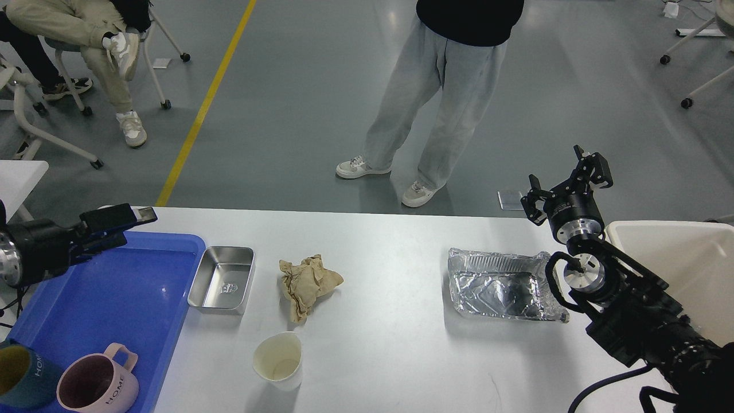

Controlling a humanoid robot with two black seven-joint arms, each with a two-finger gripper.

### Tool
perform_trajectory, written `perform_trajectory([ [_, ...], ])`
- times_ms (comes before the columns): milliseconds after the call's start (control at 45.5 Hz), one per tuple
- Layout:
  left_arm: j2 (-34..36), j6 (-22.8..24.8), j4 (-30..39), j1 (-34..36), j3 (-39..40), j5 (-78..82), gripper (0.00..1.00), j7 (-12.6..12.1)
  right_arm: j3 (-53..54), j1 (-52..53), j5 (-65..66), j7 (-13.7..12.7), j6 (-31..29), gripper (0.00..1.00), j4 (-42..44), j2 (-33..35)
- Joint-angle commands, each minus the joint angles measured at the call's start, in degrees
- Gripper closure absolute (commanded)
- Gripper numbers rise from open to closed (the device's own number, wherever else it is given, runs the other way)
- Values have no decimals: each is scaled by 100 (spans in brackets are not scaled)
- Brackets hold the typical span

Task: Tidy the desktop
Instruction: 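Move the left gripper over the blue tray toward the steel tin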

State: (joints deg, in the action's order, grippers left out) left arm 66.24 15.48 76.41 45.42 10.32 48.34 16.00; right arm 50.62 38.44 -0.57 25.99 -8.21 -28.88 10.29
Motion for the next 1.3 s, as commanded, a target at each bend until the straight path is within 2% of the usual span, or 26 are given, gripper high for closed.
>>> perform_trajectory([
  [0,-514,-492,-354,28,-485,183,2,0,0,5,83,3,109,0,-91,-1],
  [330,-1298,-862,-961,186,-1321,545,2,-79,0,-12,110,-6,118,0,-82,8],
  [440,-1412,-1187,-1216,230,-1532,606,2,-61,0,-3,110,3,118,0,-91,-1],
  [659,-1746,-1328,-1717,660,-2271,650,4,-97,0,-30,110,-6,109,0,-82,8],
  [923,-2273,-1320,-2121,634,-2341,545,4,-105,9,-30,110,-6,100,0,-82,52],
  [1187,-2696,-1486,-2587,634,-2903,501,4,-193,9,-47,110,3,100,0,-74,52],
  [1275,-2704,-1548,-2614,643,-3053,501,8,-185,9,-65,110,-6,100,0,-74,52],
])
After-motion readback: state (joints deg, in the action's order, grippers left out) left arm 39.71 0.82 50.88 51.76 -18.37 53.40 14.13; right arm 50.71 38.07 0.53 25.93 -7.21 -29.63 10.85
